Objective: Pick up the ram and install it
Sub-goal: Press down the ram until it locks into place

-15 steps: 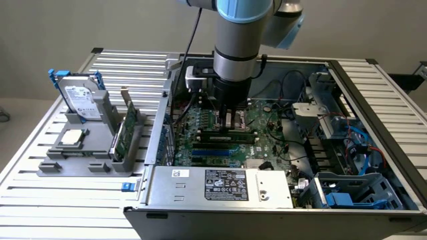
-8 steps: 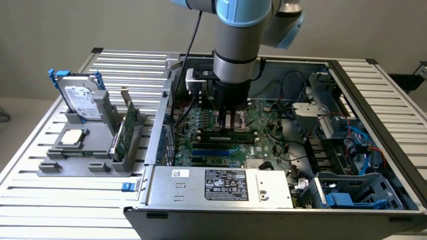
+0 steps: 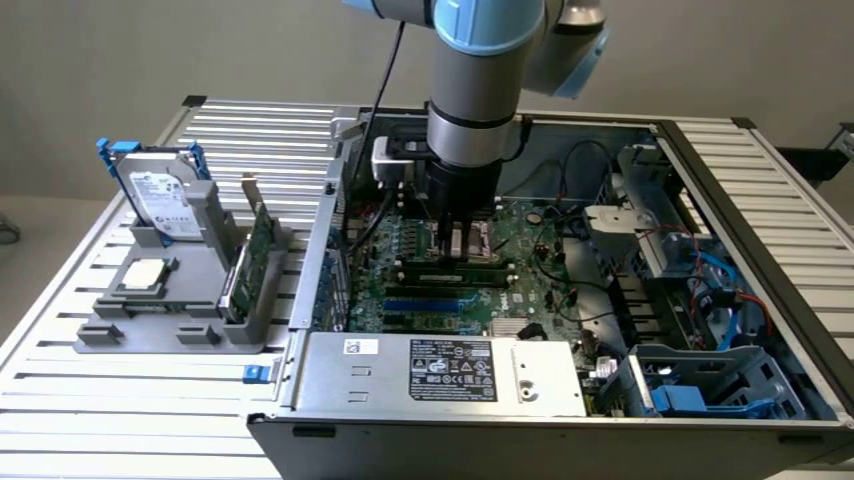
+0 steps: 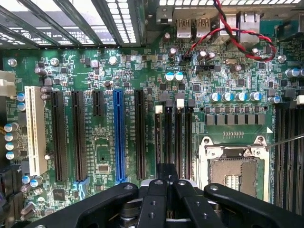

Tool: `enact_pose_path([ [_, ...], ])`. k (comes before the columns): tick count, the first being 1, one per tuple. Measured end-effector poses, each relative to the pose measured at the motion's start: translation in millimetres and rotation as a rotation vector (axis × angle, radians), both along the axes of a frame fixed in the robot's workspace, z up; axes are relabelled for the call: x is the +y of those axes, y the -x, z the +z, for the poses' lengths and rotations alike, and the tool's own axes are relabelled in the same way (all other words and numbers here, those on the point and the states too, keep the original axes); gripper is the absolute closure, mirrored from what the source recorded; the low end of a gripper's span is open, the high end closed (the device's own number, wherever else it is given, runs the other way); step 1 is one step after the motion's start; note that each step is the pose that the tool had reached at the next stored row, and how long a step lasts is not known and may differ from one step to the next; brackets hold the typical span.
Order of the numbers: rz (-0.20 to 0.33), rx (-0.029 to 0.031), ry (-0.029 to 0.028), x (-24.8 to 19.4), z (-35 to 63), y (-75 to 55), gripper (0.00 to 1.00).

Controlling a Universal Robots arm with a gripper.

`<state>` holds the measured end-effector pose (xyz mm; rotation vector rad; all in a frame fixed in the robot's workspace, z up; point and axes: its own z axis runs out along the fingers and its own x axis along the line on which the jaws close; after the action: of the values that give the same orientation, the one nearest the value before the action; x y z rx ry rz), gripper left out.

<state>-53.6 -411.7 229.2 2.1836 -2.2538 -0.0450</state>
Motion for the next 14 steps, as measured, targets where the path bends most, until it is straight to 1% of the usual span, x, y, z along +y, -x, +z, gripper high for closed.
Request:
enact_pose_path([
  [1, 0.0, 0.0026, 0.0017, -0.2, 4.9, -0.2, 0.89],
  [3, 0.0, 0.0079, 0.0021, -0.4, 13.9, -1.8, 0.89],
  [5, 0.0, 0.0159, 0.0022, -0.5, 21.3, -6.2, 0.89],
  [10, 0.0, 0.0342, 0.0023, -0.8, 29.4, -27.9, 0.89],
  [11, 0.0, 0.0364, 0.0021, -0.9, 30.6, -31.6, 0.89],
  [12, 0.0, 0.0372, 0.0024, -1.2, 32.0, -34.4, 0.89],
  [14, 0.0, 0.0373, 0.0022, -2.1, 33.1, -35.1, 0.89],
])
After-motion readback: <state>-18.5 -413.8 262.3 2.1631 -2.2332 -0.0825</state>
